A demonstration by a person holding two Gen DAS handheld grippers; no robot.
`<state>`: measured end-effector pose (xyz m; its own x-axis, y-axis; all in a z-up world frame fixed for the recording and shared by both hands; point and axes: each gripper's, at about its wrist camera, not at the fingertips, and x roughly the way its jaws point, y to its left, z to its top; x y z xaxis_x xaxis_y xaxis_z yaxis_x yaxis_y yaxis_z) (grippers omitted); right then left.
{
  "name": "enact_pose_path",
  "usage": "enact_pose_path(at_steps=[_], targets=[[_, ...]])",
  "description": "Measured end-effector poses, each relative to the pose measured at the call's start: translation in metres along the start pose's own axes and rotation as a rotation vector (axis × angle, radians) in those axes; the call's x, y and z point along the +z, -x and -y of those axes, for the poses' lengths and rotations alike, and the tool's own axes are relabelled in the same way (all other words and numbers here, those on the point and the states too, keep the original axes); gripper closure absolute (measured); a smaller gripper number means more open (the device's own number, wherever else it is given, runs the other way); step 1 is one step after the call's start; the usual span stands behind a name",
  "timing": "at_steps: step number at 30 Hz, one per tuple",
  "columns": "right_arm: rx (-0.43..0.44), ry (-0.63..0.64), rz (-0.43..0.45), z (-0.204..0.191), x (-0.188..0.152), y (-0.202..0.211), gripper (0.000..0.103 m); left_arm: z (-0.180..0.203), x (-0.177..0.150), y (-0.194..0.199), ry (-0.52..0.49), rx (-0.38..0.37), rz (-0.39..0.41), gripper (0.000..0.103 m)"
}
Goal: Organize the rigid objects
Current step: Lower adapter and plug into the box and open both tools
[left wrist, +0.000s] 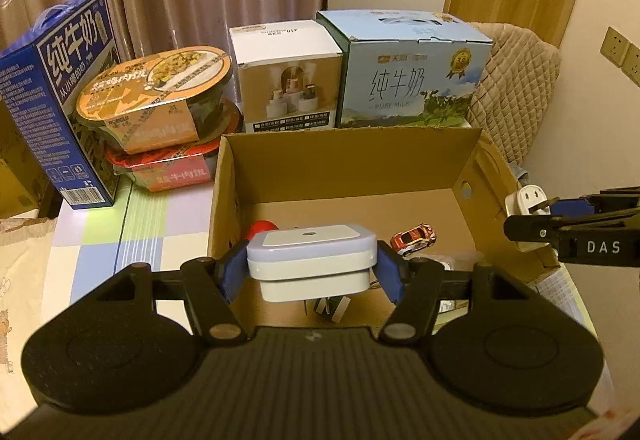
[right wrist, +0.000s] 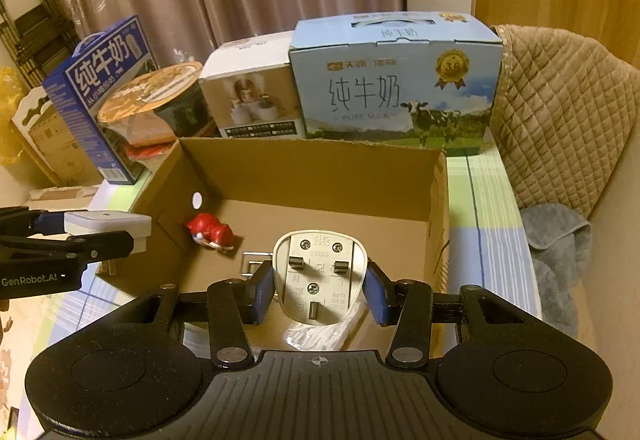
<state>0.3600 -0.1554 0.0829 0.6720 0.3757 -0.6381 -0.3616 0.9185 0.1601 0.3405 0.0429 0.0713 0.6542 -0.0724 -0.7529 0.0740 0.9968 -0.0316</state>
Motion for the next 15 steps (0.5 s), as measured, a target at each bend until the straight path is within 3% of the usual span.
enact_pose_path(at_steps=[15], targets=[[-0.019,-0.044,-0.032,0.015,-0.004,-0.022,0.059,-0.005,-0.003,-0.031,0.017,-0.001,-0.035,0.042]])
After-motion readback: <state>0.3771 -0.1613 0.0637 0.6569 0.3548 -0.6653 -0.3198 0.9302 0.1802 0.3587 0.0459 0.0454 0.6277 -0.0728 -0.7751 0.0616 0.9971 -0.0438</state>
